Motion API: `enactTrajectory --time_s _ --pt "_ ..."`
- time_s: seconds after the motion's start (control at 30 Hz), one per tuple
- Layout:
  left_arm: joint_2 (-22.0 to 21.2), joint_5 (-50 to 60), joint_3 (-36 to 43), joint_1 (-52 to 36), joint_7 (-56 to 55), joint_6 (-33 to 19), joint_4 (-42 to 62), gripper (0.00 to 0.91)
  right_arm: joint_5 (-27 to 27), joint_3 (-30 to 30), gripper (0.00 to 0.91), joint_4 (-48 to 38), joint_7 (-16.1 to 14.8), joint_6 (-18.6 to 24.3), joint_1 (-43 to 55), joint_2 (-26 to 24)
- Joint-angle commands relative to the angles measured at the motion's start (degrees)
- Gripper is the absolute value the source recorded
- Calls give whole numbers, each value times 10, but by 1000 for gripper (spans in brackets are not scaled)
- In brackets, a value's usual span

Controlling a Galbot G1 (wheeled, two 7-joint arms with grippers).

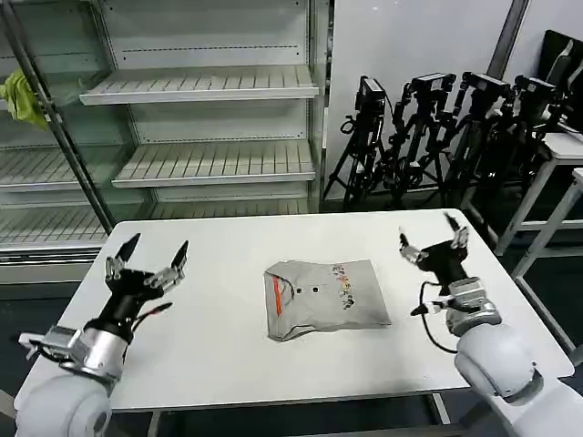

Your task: Fold and organize the clothes.

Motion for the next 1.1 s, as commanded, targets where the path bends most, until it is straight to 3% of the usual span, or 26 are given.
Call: enactTrajectory --time_s 0.03,0.23,0.33,0.4,0.53,0.77,1.1 --pt "34 0 16 -157 100 3 84 907 -26 200 907 95 -46 65 -102 67" --pt "15 -7 24 -192 101 33 103 907 -11 258 907 79 -106 84 -131 79" --pt "9 -20 33 -189 80 31 103 907 14 271 907 57 -174 101 -122 87" --pt "8 -21 35 -182 77 27 99 907 25 268 907 39 -203 111 -111 92" --pt "7 -21 34 -171 76 21 94 907 35 248 907 11 -210 122 -89 99" --pt "3 -23 30 -162 75 20 88 907 11 218 907 0 -177 123 -72 99" --pt "-1 -24 23 -150 73 18 89 907 -6 206 907 -1 -173 118 -62 99"
